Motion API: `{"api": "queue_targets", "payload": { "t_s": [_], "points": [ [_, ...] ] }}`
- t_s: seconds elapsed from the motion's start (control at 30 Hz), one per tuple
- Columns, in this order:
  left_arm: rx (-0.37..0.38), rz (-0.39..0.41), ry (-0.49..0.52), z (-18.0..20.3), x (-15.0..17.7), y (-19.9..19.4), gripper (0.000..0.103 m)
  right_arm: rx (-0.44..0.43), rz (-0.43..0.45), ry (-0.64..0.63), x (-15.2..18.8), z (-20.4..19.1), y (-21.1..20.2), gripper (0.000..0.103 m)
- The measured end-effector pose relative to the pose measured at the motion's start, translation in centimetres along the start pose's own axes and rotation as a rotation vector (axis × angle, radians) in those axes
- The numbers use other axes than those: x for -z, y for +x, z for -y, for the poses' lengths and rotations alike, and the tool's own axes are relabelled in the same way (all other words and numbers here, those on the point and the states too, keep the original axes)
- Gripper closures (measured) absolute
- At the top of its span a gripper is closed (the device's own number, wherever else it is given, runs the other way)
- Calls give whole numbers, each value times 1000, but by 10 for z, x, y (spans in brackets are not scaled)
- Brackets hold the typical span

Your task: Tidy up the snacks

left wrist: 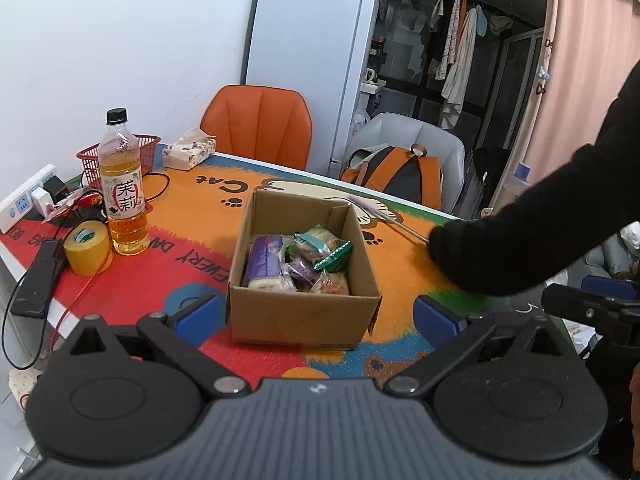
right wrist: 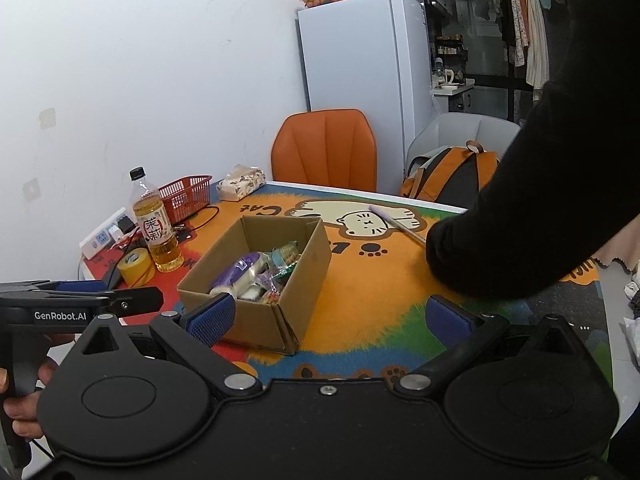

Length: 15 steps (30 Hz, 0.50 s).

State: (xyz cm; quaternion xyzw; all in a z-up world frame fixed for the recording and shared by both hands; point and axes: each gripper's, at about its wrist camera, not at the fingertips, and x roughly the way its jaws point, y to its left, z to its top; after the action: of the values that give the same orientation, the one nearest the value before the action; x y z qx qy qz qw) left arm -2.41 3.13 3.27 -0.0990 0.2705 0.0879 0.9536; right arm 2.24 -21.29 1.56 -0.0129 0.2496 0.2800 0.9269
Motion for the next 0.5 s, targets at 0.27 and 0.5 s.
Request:
{"api": "queue_targets", "payload": {
  "t_s": [0.27, 0.5],
  "points": [
    [2, -6, 12, 2, 5, -2, 1, 2, -8, -9, 4, -1, -3, 0],
    [-6, -7, 9, 2, 6, -3, 1, 1, -9, -15, 5, -2, -3, 0]
  ]
}}
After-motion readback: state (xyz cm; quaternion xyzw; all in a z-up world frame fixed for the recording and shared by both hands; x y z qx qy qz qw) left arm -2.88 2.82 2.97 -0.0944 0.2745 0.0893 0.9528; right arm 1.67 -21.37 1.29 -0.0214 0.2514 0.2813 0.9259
